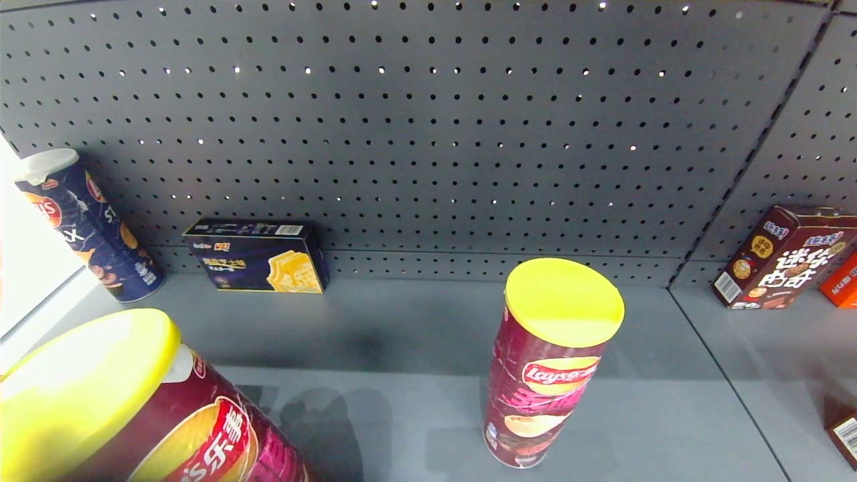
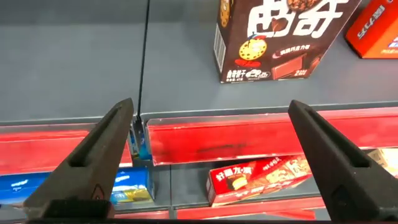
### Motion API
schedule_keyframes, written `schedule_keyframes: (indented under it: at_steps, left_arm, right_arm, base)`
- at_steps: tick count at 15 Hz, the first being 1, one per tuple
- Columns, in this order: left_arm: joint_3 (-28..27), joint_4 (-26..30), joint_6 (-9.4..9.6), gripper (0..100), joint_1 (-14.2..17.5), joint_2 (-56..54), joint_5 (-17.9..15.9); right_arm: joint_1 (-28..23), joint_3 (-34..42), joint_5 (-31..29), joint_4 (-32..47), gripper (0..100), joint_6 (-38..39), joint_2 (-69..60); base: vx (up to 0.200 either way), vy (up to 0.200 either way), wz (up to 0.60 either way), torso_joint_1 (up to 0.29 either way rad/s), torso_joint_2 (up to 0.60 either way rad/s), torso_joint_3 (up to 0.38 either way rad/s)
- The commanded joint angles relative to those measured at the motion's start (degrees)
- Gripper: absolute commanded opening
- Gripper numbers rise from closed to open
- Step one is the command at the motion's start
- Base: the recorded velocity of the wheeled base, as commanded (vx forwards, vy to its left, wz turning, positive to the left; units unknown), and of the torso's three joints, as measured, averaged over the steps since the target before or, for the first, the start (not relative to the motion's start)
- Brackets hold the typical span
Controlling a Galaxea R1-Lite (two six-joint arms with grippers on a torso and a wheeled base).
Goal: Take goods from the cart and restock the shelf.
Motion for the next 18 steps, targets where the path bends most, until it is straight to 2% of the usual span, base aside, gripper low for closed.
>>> schedule_keyframes:
  at_steps: [1,3,5,8,9,11,12,13,14,15,16,18]
  left_arm:
    - [-0.5,-1.0,0.02,0,0.0,0.1,0.0]
    - [-0.9,-2.8,-0.86,0,0.1,0.1,0.2]
    - [-1.7,-2.6,-0.95,0,0.1,0.1,0.4]
    - [-8.4,-0.8,-0.77,0,2.5,5.1,0.9]
    - [-11.2,0.0,-0.77,0,2.9,6.5,1.0]
    - [-22.2,5.8,-0.68,0,2.6,11.8,0.9]
    - [-25.6,8.6,0.28,0,2.4,13.7,0.9]
    - [-27.3,11.9,2.57,0,3.2,15.0,0.9]
    - [-28.8,14.6,6.61,0,4.6,17.0,1.0]
    - [-30.4,14.3,14.96,0,6.0,20.9,0.9]
    - [-31.6,12.4,17.77,0,5.8,23.4,1.2]
    - [-35.4,12.2,17.51,0,5.2,27.3,1.8]
  right_arm:
    - [0.0,0.0,0.1,0.0,100,0.0,0.3]
    - [-0.1,0.0,0.1,0.0,100,0.0,0.3]
    - [-0.1,0.0,0.1,0.0,100,0.0,0.3]
    - [-0.1,0.0,0.1,0.0,100,0.0,0.3]
    - [0.0,0.0,0.1,0.0,100,0.0,0.3]
    - [-0.1,0.0,0.1,0.0,100,0.0,0.3]
    - [-0.1,0.0,0.1,0.0,100,0.0,0.3]
    - [-0.1,0.0,0.1,0.0,100,0.0,0.3]
    - [-0.1,0.0,0.1,0.0,100,0.0,0.3]
    - [-0.1,0.0,0.1,0.0,100,0.0,0.3]
    - [0.0,0.0,0.1,0.0,100,0.0,0.3]
    - [0.0,0.0,0.1,0.0,100,0.0,0.3]
  base:
    - [0.0,0.0,0.0,0.0,0.0,0.0]
    - [0.0,0.0,0.0,0.0,0.0,0.0]
    - [0.0,0.0,0.0,0.0,0.0,0.0]
    - [0.0,0.0,0.0,0.0,0.0,0.0]
    - [0.0,0.0,0.0,0.0,0.0,0.0]
    - [0.0,0.0,0.0,0.0,0.0,0.0]
    - [0.0,0.0,0.0,0.0,0.0,0.0]
    - [0.0,0.0,0.0,0.0,0.0,0.0]
    - [0.0,0.0,0.0,0.0,0.0,0.0]
    - [0.0,0.0,0.0,0.0,0.0,0.0]
    - [0.0,0.0,0.0,0.0,0.0,0.0]
    - [0.0,0.0,0.0,0.0,0.0,0.0]
